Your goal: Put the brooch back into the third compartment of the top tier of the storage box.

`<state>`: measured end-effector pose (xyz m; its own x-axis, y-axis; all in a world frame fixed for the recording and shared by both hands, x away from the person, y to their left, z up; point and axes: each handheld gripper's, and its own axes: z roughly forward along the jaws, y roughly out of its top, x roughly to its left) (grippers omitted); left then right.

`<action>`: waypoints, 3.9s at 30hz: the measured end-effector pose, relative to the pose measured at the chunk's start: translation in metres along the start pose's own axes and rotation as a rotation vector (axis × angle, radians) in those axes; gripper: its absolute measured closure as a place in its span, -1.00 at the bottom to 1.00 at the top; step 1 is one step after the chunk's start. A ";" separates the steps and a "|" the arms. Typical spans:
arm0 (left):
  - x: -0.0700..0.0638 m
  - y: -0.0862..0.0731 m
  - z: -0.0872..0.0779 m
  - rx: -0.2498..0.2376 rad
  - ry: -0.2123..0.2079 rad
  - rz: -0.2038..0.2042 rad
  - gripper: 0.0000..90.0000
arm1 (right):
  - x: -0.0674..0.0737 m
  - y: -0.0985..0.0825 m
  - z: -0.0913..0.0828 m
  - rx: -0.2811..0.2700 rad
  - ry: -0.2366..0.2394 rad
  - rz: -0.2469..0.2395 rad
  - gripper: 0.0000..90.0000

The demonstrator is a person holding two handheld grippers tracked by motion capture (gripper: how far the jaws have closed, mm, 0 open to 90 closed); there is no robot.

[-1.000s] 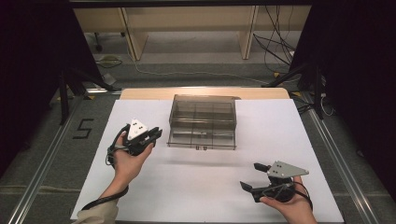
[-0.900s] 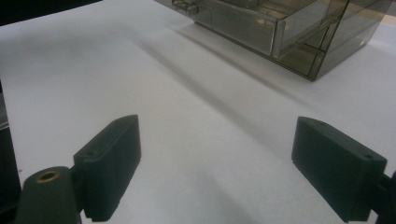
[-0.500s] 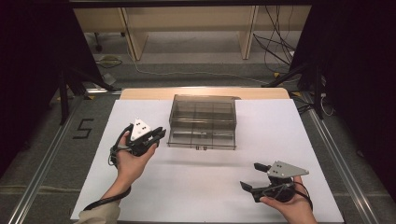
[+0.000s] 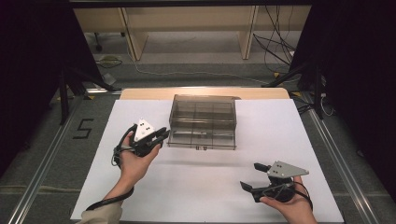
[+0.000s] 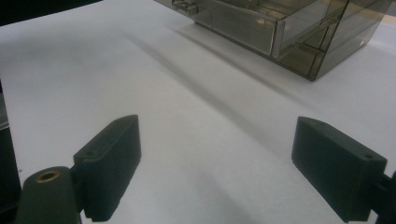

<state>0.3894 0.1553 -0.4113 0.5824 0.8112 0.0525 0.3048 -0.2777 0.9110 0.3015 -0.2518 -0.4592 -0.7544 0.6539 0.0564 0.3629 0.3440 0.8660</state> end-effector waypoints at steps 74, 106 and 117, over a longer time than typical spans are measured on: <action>-0.045 0.021 0.024 -0.035 -0.092 0.063 0.77 | 0.000 0.000 0.001 0.003 -0.001 0.002 -0.64; -0.057 0.027 0.030 -0.045 -0.120 0.088 0.77 | 0.000 0.000 0.001 0.003 -0.001 0.001 -0.64; -0.060 0.028 0.031 -0.046 -0.129 0.091 0.77 | 0.000 0.000 0.001 0.002 0.000 0.002 -0.64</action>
<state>0.3865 0.0827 -0.4017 0.6987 0.7104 0.0850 0.2138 -0.3207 0.9227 0.3016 -0.2513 -0.4596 -0.7537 0.6546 0.0576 0.3654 0.3446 0.8647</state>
